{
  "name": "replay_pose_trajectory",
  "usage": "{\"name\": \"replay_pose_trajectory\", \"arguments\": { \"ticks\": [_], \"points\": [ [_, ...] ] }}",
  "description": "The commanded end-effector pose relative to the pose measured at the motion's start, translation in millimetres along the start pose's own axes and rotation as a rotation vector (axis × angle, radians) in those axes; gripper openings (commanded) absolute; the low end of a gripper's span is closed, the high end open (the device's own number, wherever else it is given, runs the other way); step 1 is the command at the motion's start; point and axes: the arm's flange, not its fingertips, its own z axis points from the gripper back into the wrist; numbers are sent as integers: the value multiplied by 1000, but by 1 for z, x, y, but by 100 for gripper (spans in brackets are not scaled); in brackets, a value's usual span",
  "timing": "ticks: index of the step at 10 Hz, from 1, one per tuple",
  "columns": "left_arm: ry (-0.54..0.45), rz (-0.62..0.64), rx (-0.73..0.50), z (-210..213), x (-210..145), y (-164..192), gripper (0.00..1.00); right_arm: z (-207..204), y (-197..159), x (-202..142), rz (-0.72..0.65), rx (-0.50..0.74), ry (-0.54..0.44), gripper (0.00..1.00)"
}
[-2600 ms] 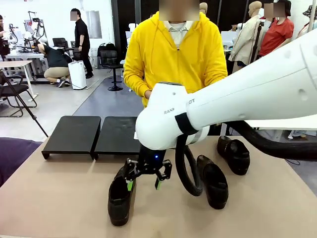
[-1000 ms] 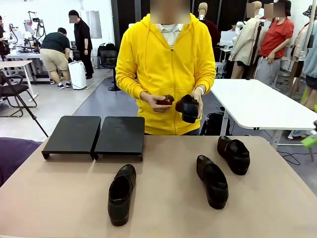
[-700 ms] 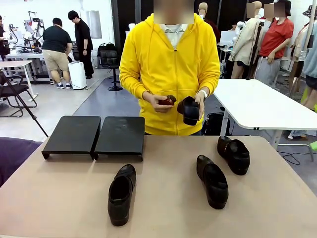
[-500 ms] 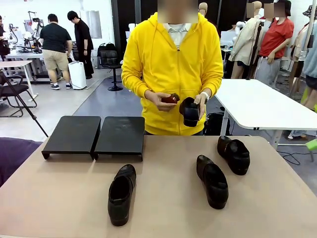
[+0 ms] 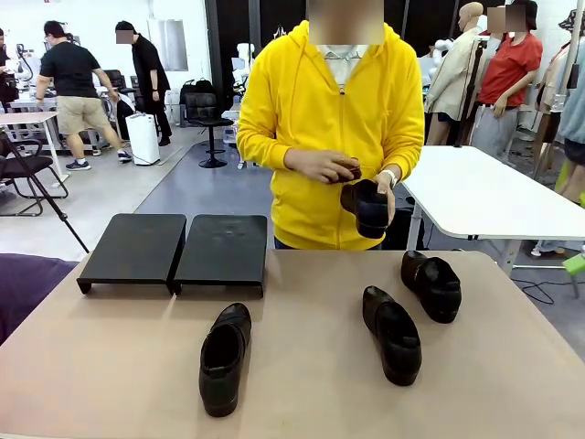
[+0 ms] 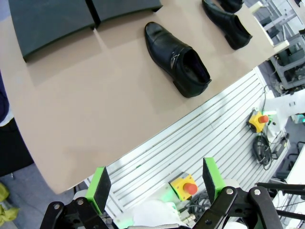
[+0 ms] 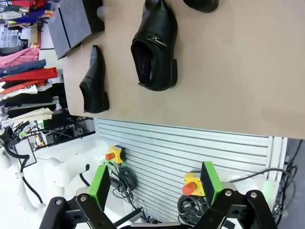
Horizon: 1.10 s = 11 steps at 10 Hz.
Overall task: Organize the shoes by placing them on the stand.
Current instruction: Place the Shoe from the middle of the table onto the Shoes Stand.
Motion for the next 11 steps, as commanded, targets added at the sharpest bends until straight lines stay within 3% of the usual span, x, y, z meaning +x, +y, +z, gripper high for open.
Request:
{"name": "replay_pose_trajectory", "arguments": {
  "ticks": [1, 3, 4, 5, 6, 7, 9, 10, 11],
  "points": [
    [0, 0, 0, 0, 0, 0, 100, 5, 0, 0, -17, -10, 9, 100],
    [121, 30, 184, -31, 53, -76, 100, 5, 0, 0, -17, -10, 9, 100],
    [219, -74, 194, -67, 84, -121, 100, 5, 0, 0, -17, -10, 9, 100],
    [284, -31, 217, -111, 112, -166, 100, 5, 0, 0, -17, -10, 9, 100],
    [301, 94, 283, -165, 127, -210, 100, 5, 0, 0, -17, -10, 9, 100],
    [331, 137, 336, -216, 129, -249, 100, 5, 0, 0, -17, -10, 9, 100],
    [192, 183, 414, -284, 123, -283, 100, 5, 0, 0, -17, -10, 9, 100],
    [157, 229, 419, -296, 125, -281, 100, 5, 0, 0, -17, -10, 9, 100],
    [253, 128, 331, -277, 104, -294, 100, 5, 0, 0, -17, -10, 9, 100]
  ]
}}
